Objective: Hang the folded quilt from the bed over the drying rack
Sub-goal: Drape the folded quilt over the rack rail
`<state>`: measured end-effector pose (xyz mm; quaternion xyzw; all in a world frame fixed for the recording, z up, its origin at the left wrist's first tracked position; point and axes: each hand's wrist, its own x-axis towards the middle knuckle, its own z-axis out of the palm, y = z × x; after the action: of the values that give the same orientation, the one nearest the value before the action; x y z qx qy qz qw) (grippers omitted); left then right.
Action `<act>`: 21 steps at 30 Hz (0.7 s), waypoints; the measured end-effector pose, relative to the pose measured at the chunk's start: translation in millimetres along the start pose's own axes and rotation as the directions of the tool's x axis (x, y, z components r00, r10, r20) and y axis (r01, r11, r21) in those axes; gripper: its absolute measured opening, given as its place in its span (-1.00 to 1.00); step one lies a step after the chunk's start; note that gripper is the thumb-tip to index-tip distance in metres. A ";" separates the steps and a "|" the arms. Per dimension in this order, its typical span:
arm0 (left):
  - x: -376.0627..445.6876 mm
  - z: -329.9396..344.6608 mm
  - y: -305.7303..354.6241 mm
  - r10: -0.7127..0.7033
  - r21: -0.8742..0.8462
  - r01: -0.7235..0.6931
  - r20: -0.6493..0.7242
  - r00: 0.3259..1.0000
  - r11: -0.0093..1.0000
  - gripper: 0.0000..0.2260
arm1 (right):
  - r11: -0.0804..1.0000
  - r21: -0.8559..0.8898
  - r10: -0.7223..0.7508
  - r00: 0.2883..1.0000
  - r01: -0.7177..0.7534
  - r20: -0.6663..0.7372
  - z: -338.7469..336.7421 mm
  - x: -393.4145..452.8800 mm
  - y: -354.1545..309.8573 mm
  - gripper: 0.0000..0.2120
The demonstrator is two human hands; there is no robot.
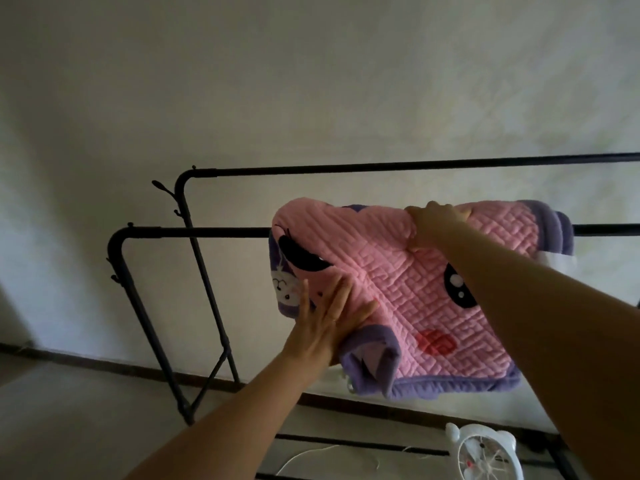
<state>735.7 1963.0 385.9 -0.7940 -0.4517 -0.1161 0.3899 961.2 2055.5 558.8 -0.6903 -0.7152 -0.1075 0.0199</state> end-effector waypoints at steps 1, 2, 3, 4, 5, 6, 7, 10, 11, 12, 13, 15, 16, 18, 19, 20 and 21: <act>6.9 -1.4 4.2 0.005 -0.004 -0.005 -0.005 1.000 1.000 -0.11 | 1.000 0.003 0.002 1.000 -0.002 -0.007 1.1 0.7 0.0 -0.30; 16.4 -4.5 8.8 0.019 -0.021 -0.019 0.001 1.000 1.000 -0.06 | 1.000 0.007 0.010 1.000 -0.010 -0.014 2.6 1.6 2.0 -0.30; 24.8 -9.6 11.1 0.027 -0.048 -0.027 0.009 1.000 0.999 -0.02 | 1.000 0.004 0.011 1.000 -0.011 -0.020 3.6 2.6 0.7 -0.29; 35.6 -15.7 14.7 0.037 -0.078 -0.035 0.024 0.999 0.996 -0.05 | 1.000 -0.002 0.015 1.000 -0.015 -0.022 5.4 3.4 2.0 -0.27; 44.4 -22.1 18.6 0.049 -0.095 -0.046 0.026 0.998 0.994 -0.18 | 1.000 -0.001 0.014 1.000 -0.014 -0.023 6.8 3.1 2.8 -0.25; 50.1 -26.6 20.4 0.068 -0.098 -0.068 0.001 0.998 0.993 -0.41 | 1.000 0.011 0.004 1.000 -0.004 -0.029 8.4 5.0 2.4 -0.22; 55.9 -29.7 22.4 0.087 -0.105 -0.089 -0.030 0.996 0.990 -0.64 | 1.000 0.026 -0.002 0.999 0.003 -0.032 9.7 4.7 5.4 -0.19; 67.3 -35.8 19.3 0.060 -0.152 -0.060 -0.005 0.998 0.987 -0.76 | 0.996 0.064 -0.056 0.997 0.060 -0.060 13.3 2.3 13.5 -0.09; 70.8 -37.9 16.6 0.037 -0.170 -0.037 0.001 0.999 0.985 -0.72 | 0.991 0.098 -0.082 0.994 0.088 -0.065 13.0 0.7 14.6 -0.07; 74.6 -41.4 14.0 0.015 -0.183 -0.016 -0.008 1.000 0.983 -0.69 | 0.983 0.144 -0.105 0.992 0.115 -0.074 12.5 -1.4 16.2 -0.06; 79.1 -46.4 13.0 0.000 -0.204 -0.008 -0.039 0.999 0.979 -0.67 | 0.972 0.192 -0.118 0.989 0.133 -0.087 11.7 -8.1 20.3 -0.05; 86.5 -54.5 7.8 -0.033 -0.232 0.007 -0.107 0.994 0.973 -0.69 | 0.940 0.276 -0.152 0.971 0.200 -0.185 10.0 -24.1 23.8 -0.14; 90.4 -57.7 5.1 -0.053 -0.230 0.022 -0.128 0.990 0.973 -0.71 | 0.918 0.317 -0.154 0.950 0.239 -0.270 10.5 -35.4 25.0 -0.23; 99.1 -66.8 -0.2 -0.111 -0.214 0.081 -0.134 0.985 0.973 -0.70 | 0.856 0.417 -0.111 0.896 0.307 -0.431 15.7 -66.2 23.1 -0.38; 102.9 -69.7 -2.3 -0.144 -0.222 0.109 -0.147 0.979 0.969 -0.73 | 0.818 0.472 -0.092 0.885 0.329 -0.457 19.9 -82.3 19.2 -0.39; 106.6 -74.0 -3.5 -0.174 -0.243 0.135 -0.146 0.974 0.961 -0.72 | 0.787 0.520 -0.091 0.897 0.331 -0.432 24.2 -98.1 14.4 -0.34; 109.6 -78.6 -4.4 -0.198 -0.277 0.159 -0.121 0.973 0.948 -0.70 | 0.778 0.548 -0.109 0.925 0.308 -0.364 29.5 -111.9 9.0 -0.23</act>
<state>807.2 1976.1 499.6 -0.7841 -0.4721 -0.2686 0.3003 978.9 1951.1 511.3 -0.5383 -0.7727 0.0130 0.3361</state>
